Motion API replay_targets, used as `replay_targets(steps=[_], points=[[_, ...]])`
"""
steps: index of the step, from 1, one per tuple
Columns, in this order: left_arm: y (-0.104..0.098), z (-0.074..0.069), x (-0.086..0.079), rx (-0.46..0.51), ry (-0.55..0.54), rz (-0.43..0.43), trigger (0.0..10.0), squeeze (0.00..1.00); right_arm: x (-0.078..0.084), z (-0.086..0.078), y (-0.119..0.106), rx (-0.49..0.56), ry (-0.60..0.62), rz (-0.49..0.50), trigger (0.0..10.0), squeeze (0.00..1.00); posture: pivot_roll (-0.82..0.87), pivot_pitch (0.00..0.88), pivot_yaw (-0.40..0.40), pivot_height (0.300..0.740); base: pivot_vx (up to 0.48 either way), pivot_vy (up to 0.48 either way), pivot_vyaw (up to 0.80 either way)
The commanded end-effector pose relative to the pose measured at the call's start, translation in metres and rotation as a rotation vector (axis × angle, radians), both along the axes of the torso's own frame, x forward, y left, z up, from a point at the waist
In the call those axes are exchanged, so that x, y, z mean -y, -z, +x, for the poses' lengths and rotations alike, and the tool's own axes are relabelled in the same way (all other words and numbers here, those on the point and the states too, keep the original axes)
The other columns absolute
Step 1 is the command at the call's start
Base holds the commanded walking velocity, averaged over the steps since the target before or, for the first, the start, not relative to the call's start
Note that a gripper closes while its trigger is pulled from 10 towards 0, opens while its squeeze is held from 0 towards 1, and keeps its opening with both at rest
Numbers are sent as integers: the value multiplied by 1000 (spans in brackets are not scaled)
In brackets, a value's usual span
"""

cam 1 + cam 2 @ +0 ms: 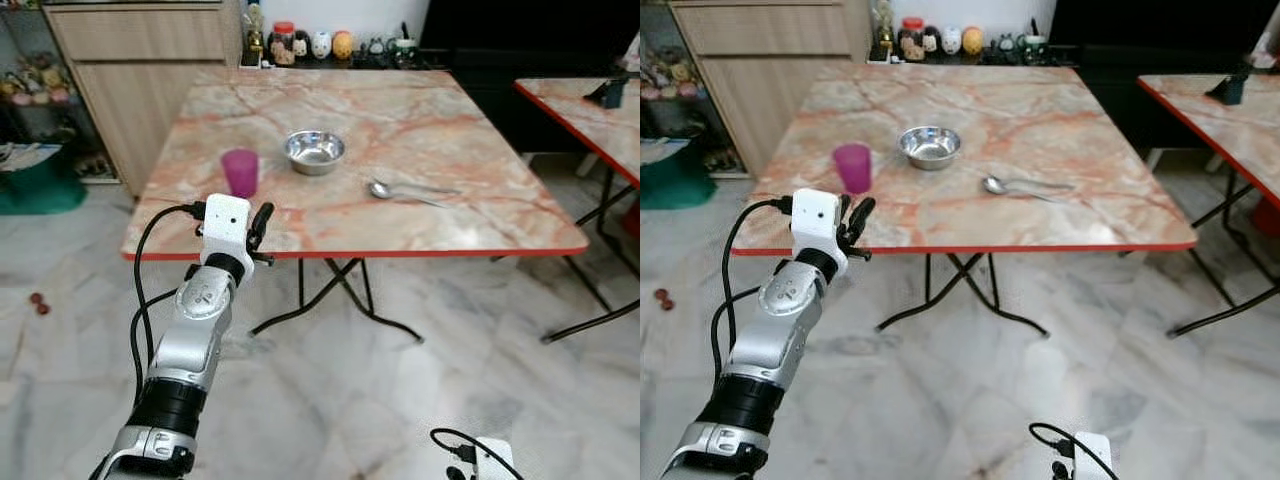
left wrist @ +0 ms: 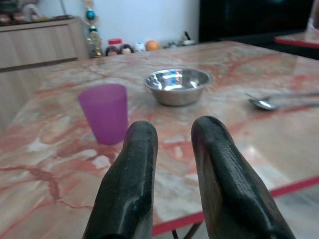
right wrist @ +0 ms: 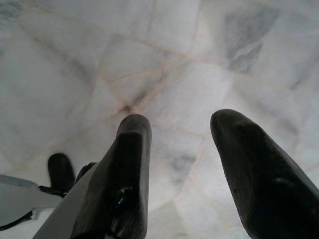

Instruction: Setting the table

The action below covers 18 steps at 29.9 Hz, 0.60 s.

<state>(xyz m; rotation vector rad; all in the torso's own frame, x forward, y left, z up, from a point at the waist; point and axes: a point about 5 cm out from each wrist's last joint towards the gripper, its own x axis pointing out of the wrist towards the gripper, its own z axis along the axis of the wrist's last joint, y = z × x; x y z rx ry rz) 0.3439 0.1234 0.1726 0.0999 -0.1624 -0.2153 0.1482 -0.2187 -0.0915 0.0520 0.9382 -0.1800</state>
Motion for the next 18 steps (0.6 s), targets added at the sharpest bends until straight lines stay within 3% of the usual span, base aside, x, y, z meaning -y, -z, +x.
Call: replay_targets(steps=[1,10,13,14,15,16,18], points=[[6,-1,-4,-9,-16,28,10000,0,6,-3,0,-10,14,-9,10000,0,139,0,-56,707,0,0,0],[35,-5,-44,-74,-149,112,10000,0,5,-3,0,-9,15,-9,10000,0,138,0,-54,707,0,0,0],[51,-11,-73,-112,-258,132,10000,0,5,-3,0,-8,18,-8,10000,0,138,0,-54,707,0,0,0],[51,-11,-73,-112,-258,132,10000,0,5,-3,0,-8,18,-8,10000,0,138,0,-54,707,0,0,0],[65,-18,-95,-142,-354,125,10000,0,6,-3,0,-8,19,-8,10000,0,141,0,-57,707,0,0,0],[73,-24,-107,-162,-412,115,10000,0,6,-3,0,-9,18,-9,10000,0,141,0,-57,707,0,0,0],[86,-31,-119,-203,-469,91,10000,0,6,-3,0,-8,20,-8,10000,0,141,0,-57,707,0,0,0]])
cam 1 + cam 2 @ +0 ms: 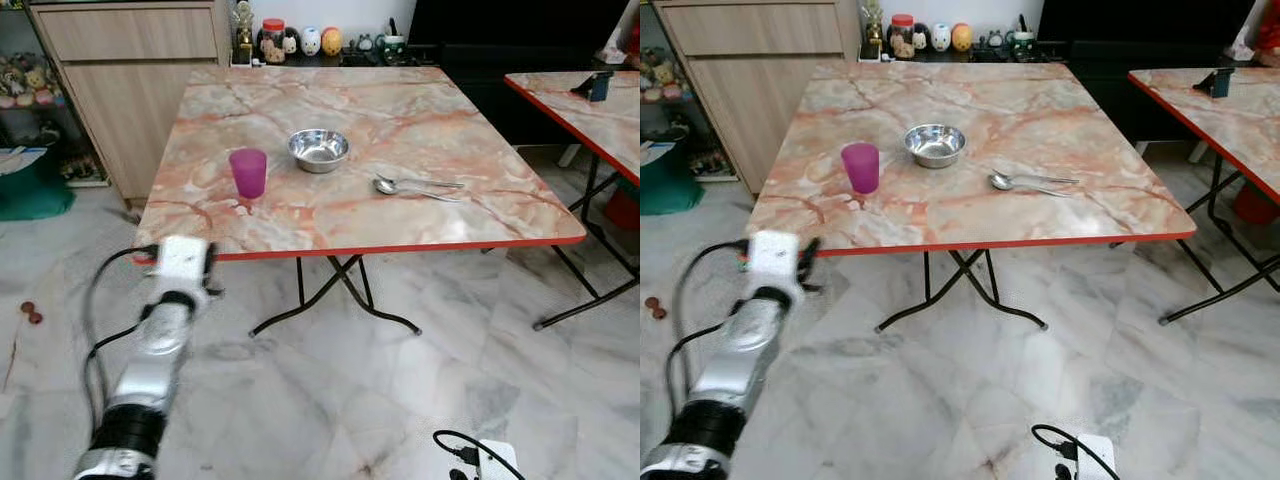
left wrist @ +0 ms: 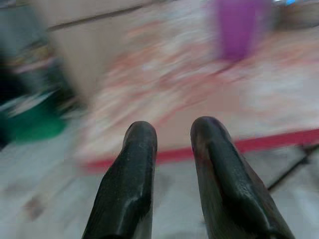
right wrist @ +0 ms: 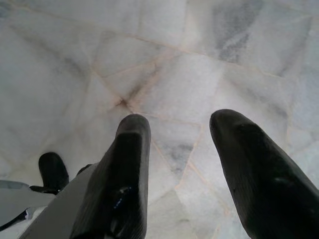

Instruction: Setting the table

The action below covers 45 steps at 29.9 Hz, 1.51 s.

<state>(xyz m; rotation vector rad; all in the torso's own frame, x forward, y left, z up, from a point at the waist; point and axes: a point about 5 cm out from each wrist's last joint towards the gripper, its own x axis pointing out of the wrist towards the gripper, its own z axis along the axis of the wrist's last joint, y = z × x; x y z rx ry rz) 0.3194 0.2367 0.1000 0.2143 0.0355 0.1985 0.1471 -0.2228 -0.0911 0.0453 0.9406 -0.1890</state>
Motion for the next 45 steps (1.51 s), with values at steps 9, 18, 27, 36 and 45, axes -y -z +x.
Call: replay_targets(steps=[9,18,27,36,45], points=[[82,-55,-40,-307,-252,-98,10000,0,3,-3,1,-1,35,2,10000,0,143,0,-61,707,0,0,0],[142,-99,-13,-655,-80,-97,10000,0,3,-5,1,-7,33,1,10000,0,136,0,-57,707,0,0,0],[176,-139,2,-918,-45,-136,10000,0,1,-6,2,-18,20,1,10000,0,128,0,-50,707,0,0,0],[177,-136,11,-916,2,-144,10000,0,2,-5,2,-18,35,-1,10000,0,140,0,-60,707,0,0,0],[182,-144,18,-945,7,-158,10000,0,3,-2,0,-14,14,-12,10000,0,136,0,-64,707,0,0,0]])
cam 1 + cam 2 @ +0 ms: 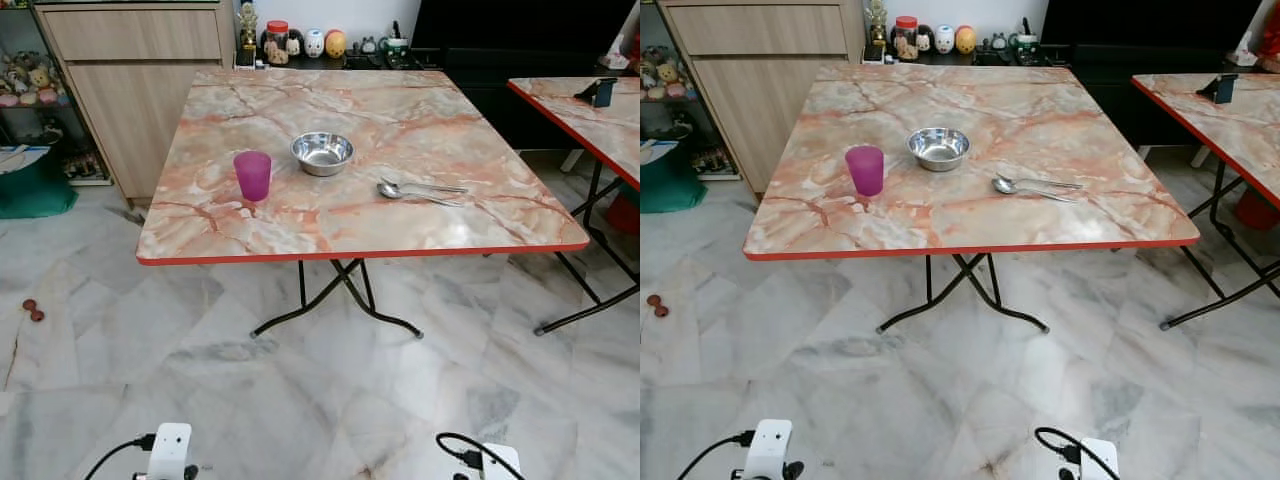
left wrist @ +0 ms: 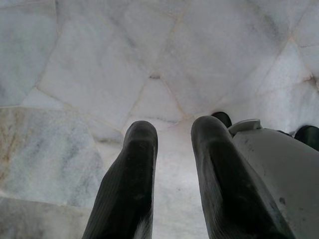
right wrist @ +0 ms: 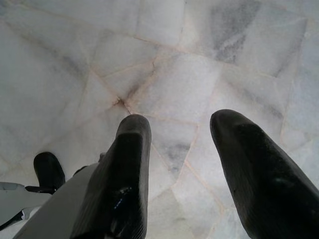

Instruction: Setting the table

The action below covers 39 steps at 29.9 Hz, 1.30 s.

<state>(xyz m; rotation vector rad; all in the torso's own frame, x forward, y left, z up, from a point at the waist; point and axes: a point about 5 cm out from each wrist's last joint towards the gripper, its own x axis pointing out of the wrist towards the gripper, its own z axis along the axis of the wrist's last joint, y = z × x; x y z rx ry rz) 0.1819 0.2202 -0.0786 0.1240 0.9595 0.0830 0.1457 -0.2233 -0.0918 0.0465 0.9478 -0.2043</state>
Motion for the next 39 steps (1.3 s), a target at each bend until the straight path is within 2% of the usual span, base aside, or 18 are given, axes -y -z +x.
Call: replay_targets(steps=[1,18,29,39], points=[[4,-7,2,-29,11,3,10000,0,3,-1,0,-8,-5,-10,10000,0,136,0,-64,707,0,0,513],[3,-2,7,-19,15,-11,10000,0,4,-1,0,-16,-14,-20,10000,0,135,0,-65,707,0,0,672],[0,4,10,7,32,-22,10000,0,3,-3,0,-5,24,-11,10000,0,135,0,-62,707,0,0,0],[-2,9,15,26,50,-30,10000,0,6,3,-4,47,-1,-86,10000,0,117,0,-63,707,0,0,0]])
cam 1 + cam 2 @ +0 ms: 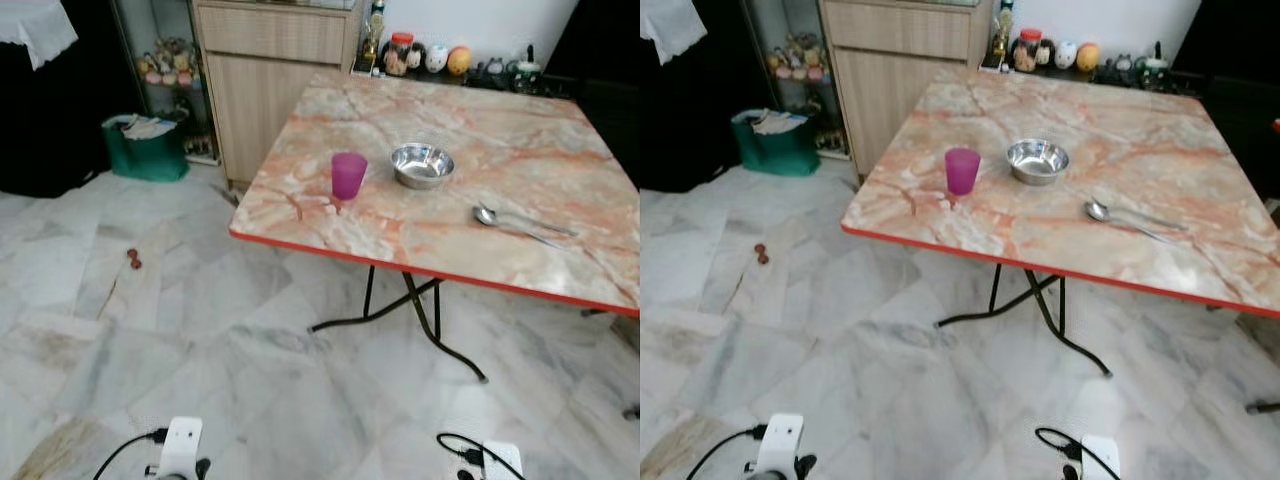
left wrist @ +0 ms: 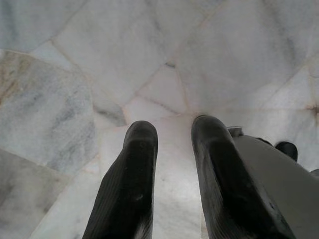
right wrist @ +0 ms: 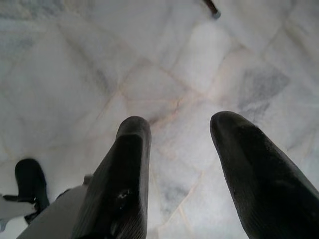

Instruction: Setting the table

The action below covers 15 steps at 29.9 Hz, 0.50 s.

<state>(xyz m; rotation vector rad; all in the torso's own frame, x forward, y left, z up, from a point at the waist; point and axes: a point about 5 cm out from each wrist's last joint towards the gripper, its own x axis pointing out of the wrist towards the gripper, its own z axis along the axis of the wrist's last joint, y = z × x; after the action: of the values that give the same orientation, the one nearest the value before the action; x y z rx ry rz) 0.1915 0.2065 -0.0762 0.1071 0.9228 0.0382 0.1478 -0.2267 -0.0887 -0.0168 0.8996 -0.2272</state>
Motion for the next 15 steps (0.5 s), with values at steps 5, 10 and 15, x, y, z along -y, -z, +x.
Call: replay_targets(steps=[5,10,15], points=[[2,-1,6,-22,48,8,10000,0,2,3,-3,52,78,-20,10000,0,89,0,-48,707,0,0,0],[0,5,8,-15,73,16,10000,0,0,10,-7,111,106,1,10000,0,86,0,-34,707,0,0,0],[-3,10,7,-8,81,26,10000,0,-3,16,-9,140,114,23,10000,0,89,0,-27,707,0,0,0]])
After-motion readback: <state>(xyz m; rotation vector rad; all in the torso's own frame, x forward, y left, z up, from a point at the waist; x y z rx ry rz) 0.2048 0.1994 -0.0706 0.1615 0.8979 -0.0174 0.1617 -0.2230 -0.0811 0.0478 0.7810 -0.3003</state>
